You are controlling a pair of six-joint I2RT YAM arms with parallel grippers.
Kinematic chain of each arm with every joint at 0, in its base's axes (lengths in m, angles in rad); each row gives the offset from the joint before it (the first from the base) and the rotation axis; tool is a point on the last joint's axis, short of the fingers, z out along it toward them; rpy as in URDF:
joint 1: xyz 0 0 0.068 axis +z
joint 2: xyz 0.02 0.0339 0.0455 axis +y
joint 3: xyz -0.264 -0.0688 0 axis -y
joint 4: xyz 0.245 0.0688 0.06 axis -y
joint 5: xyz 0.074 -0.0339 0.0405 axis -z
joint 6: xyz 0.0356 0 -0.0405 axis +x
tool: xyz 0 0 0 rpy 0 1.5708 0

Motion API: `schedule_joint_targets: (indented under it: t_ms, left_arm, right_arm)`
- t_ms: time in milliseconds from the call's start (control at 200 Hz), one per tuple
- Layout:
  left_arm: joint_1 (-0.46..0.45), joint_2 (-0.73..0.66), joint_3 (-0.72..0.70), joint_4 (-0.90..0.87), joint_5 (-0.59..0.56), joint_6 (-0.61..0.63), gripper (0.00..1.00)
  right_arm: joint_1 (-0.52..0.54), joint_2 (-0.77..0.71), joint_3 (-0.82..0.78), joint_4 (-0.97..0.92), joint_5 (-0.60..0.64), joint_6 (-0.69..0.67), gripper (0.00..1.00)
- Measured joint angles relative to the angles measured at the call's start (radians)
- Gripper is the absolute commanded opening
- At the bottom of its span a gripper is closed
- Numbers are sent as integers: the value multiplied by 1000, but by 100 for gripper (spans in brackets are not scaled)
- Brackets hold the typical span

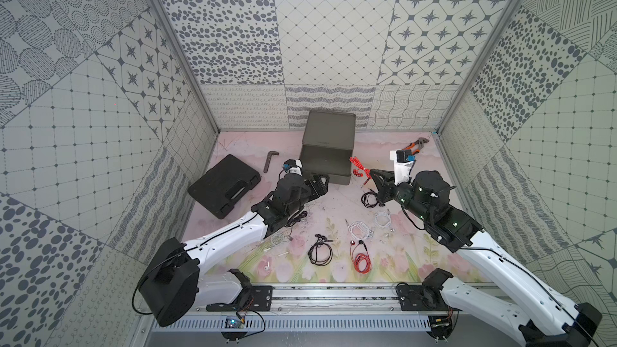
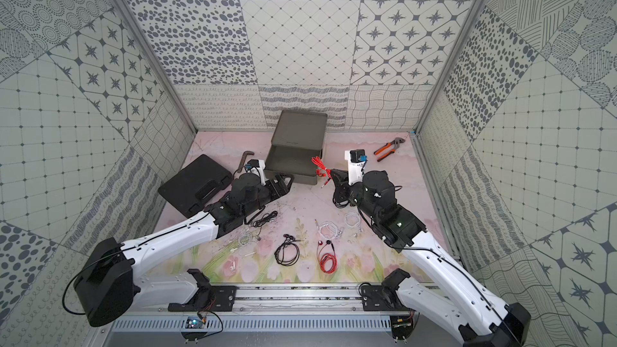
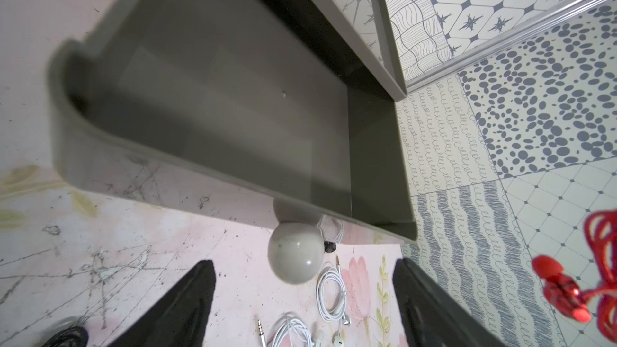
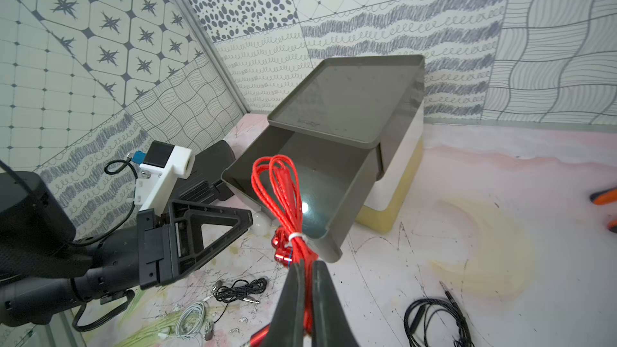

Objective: Place the wired earphones into the drawer by color
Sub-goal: Place the wired earphones in the drawer.

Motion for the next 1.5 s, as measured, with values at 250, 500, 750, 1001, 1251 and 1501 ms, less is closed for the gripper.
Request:
schedule_joint_targets:
  t_ms: [250,500,750,1001,1251,1501]
  left_arm:
    - [0,-154,-45,-113,-49,27,99]
    - [0,-287,-99,-230,-88,83,99]
    - [0,-410,-155,-332,-138,127,99]
    - [0,-488,-199,-406,-183,147,99]
    - [0,-513,-227,-436,-205,155,99]
    - [0,-525,-235,-450,-206,154,99]
  right_arm:
    - [0,219,140,15,-108,-76,2]
    - [0,422,267,40,-135,-114,2]
    - [2,586,367,60,-156,-119,2]
    - [24,703,425,72,-156,-122,3]
    - [34,747,434,85,-153,-125,33]
    - [34,727,428,97,-140,-117,54]
